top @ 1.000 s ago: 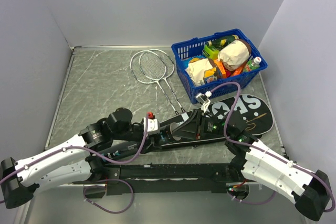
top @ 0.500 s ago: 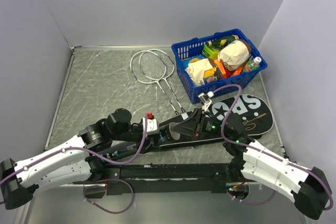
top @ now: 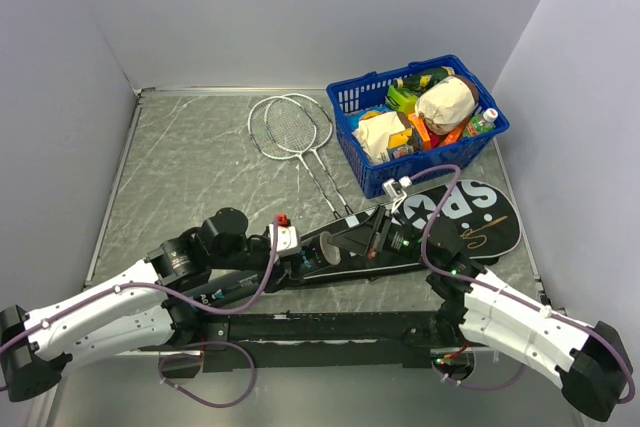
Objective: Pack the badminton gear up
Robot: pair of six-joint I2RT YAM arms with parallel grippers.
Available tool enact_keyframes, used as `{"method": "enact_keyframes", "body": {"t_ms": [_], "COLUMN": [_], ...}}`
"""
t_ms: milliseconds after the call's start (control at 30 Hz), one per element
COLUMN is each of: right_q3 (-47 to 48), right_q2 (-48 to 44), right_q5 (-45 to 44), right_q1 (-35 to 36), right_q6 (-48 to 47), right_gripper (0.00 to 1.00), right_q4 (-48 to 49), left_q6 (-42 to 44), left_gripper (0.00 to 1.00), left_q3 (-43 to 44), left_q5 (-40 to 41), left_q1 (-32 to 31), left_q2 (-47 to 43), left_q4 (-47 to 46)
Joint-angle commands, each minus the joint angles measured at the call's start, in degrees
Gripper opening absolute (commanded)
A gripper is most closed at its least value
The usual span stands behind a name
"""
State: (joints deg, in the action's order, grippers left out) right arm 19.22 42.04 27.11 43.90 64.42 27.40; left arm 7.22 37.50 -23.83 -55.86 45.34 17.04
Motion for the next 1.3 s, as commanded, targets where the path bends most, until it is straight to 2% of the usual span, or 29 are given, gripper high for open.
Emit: {"method": "enact_keyframes", "body": {"t_ms": [0, 200, 333, 633, 700, 733, 767, 900, 933, 1067, 1133, 1267], "right_q3": [-1.6, 1.1, 5.1, 11.5, 14.9, 16.5, 19.9, 25.8, 26.2, 25.2, 24.2, 22.6], "right_q2": [-1.3, -3.3, -0.1, 5.9, 5.2, 4.5, 4.1, 0.7, -0.2, -6.1, -9.7, -14.9], "right_q5": [-0.1, -0.4, 0.9, 2.3, -0.2, -3.8, -6.2, -18.7, -22.5, -28.4, -30.7, -36.1], "right_q1": [1.0, 2.7, 5.6, 9.2, 8.3, 8.1, 7.8, 6.4, 6.5, 6.5, 6.5, 6.5], "right_q6": [-2.6, -7.2, -11.2, -14.0, -16.1, -18.8, -20.0, -24.9, -25.2, -25.2, -24.1, -21.7], "right_gripper": [0.29, 0.29, 0.29, 0.29, 0.33, 0.34, 0.35, 0.35, 0.35, 0.35, 0.35, 0.35], "right_q4": [-8.3, -15.3, -20.1, -20.4, -27.0, -30.5, -38.3, -52.0, -53.8, -58.3, -61.2, -68.1], "left_q6": [0.1, 0.0, -0.2, 0.5, 1.5, 2.0, 2.4, 6.1, 6.7, 10.3, 12.3, 13.0], "left_gripper": [0.01, 0.01, 0.01, 0.01, 0.01, 0.01, 0.01, 0.01, 0.01, 0.01, 0.01, 0.01], "left_q3": [1.7, 1.7, 2.2, 2.4, 1.8, 1.6, 1.7, 4.8, 6.4, 10.7, 12.7, 16.3], "left_q5": [-1.0, 3.3, 4.6, 6.7, 7.7, 9.9, 11.1, 15.5, 17.4, 23.6, 23.7, 22.9], "left_q1": [-0.4, -0.3, -0.3, -0.4, -0.4, -0.3, -0.3, -0.4, -0.3, 0.4, 1.7, 11.3], "left_q2": [-2.2, -1.9, -0.1, 2.4, 2.2, 2.3, 2.6, 5.4, 7.3, 12.5, 14.4, 17.1], "left_q4": [-13.1, -12.8, -12.0, -11.4, -11.4, -11.2, -10.9, -7.9, -7.4, -3.3, -3.0, -1.9]}}
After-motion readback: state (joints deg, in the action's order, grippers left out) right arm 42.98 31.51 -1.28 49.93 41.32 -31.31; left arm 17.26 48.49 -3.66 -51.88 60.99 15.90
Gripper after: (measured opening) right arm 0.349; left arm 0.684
